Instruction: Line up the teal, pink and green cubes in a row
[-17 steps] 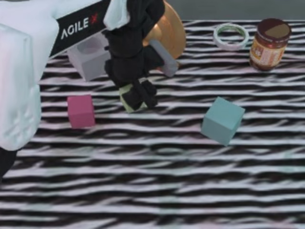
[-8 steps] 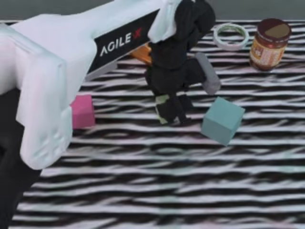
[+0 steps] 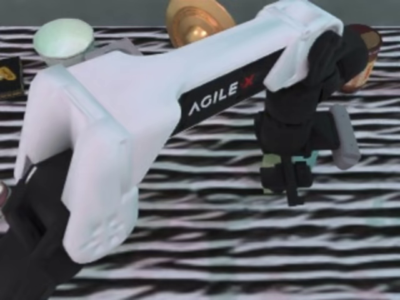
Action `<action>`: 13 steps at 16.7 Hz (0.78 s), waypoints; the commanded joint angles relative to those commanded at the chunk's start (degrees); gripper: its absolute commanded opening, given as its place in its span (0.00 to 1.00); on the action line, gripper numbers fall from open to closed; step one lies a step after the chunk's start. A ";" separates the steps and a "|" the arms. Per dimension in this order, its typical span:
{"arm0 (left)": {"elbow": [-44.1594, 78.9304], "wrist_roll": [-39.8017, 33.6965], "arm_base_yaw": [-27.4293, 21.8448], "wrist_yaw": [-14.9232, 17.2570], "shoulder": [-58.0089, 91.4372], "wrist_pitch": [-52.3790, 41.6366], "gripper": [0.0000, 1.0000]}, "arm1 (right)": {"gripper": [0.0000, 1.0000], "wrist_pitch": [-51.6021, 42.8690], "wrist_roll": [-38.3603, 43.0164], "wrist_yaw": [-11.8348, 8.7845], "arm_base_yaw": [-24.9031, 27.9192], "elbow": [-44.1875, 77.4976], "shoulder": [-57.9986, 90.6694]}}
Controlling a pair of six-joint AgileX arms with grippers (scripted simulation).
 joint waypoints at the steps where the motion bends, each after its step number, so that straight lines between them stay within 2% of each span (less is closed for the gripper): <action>1: 0.00 0.00 0.00 0.00 0.00 0.00 0.00 | 1.00 0.00 0.00 0.00 0.00 0.00 0.00; 4: -1.12 -0.06 0.23 -0.03 -0.20 1.13 0.00 | 1.00 0.00 0.00 0.00 0.00 0.00 0.00; 10: -11.40 -0.12 0.04 0.01 1.40 13.09 0.00 | 1.00 0.00 0.00 0.00 0.00 0.00 0.00; 13: -12.70 -0.06 -0.07 0.02 1.77 14.47 0.00 | 1.00 0.00 0.00 0.00 0.00 0.00 0.00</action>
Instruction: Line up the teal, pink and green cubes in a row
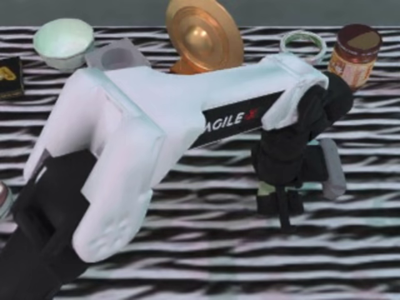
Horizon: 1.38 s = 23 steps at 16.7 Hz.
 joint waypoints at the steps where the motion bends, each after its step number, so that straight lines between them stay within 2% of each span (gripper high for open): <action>1: 0.00 0.00 0.00 0.00 0.00 0.00 0.00 | 1.00 0.00 0.00 0.00 0.00 0.00 0.00; 2: 0.00 0.00 0.00 0.00 0.00 0.00 0.00 | 1.00 0.00 0.00 0.00 0.00 0.00 0.00; 15: 0.00 0.00 0.00 0.00 0.00 0.00 0.98 | 1.00 0.00 0.00 0.00 0.00 0.00 0.00; 23: 0.00 0.00 0.00 0.00 0.00 0.00 1.00 | 1.00 0.00 0.00 0.00 0.00 0.00 0.00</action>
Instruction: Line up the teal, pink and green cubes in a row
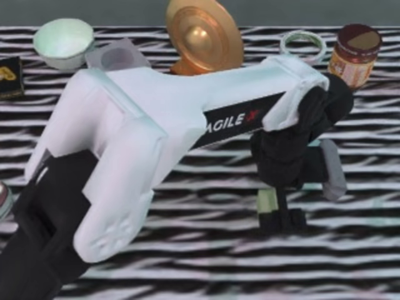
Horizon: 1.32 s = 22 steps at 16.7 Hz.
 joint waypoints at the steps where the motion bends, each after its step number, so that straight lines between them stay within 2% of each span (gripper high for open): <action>1: 0.01 0.00 0.13 0.00 -0.02 -0.01 1.00 | 1.00 0.00 0.00 0.00 0.00 0.00 0.00; 4: 2.38 -0.04 0.38 -0.02 -0.13 -2.39 1.00 | 1.00 0.00 0.00 0.00 0.00 0.00 0.00; 10: 12.59 0.06 1.26 -0.01 -1.40 -14.14 1.00 | 1.00 0.00 0.00 0.00 0.00 0.00 0.00; 16: 12.79 -0.73 1.47 -0.05 -1.53 -14.41 1.00 | 1.00 0.00 0.00 0.00 0.00 0.00 0.00; 19: 10.97 -6.38 4.85 -0.19 -2.53 -13.54 1.00 | 1.00 0.00 0.00 0.00 0.00 0.00 0.00; 22: 7.31 -16.64 10.81 -0.36 -4.40 -12.07 1.00 | 1.00 0.00 0.00 0.00 0.00 0.00 0.00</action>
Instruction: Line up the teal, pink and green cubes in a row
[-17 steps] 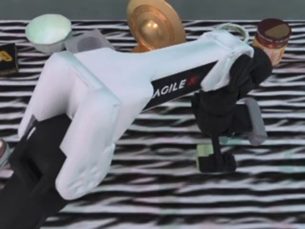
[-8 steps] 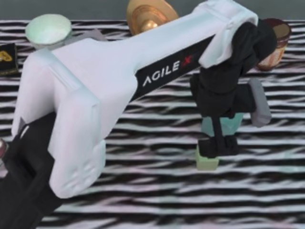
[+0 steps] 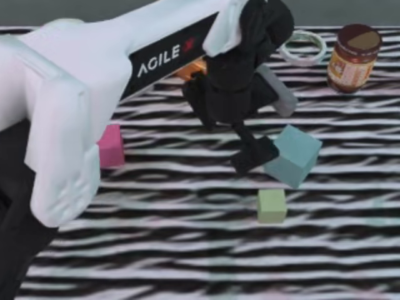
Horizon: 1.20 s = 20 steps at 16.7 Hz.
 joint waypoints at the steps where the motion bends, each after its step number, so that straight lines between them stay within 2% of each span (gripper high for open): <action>1: -1.59 -4.27 2.37 -0.06 -0.74 0.56 1.00 | 1.00 0.00 0.00 0.00 0.00 0.00 0.00; 7: -11.70 -32.88 17.12 -0.53 -5.41 4.05 1.00 | 1.00 0.00 0.00 0.00 0.00 0.00 0.00; 10: -15.47 -42.25 22.92 -0.68 -7.82 5.89 1.00 | 1.00 0.00 0.00 0.00 0.00 0.00 0.00; 13: -17.30 -46.09 25.75 -0.72 -9.22 6.96 1.00 | 1.00 0.00 0.00 0.00 0.00 0.00 0.00; 20: -18.77 -46.20 25.77 -0.71 -8.44 9.14 1.00 | 1.00 0.00 0.00 0.00 0.00 0.00 0.00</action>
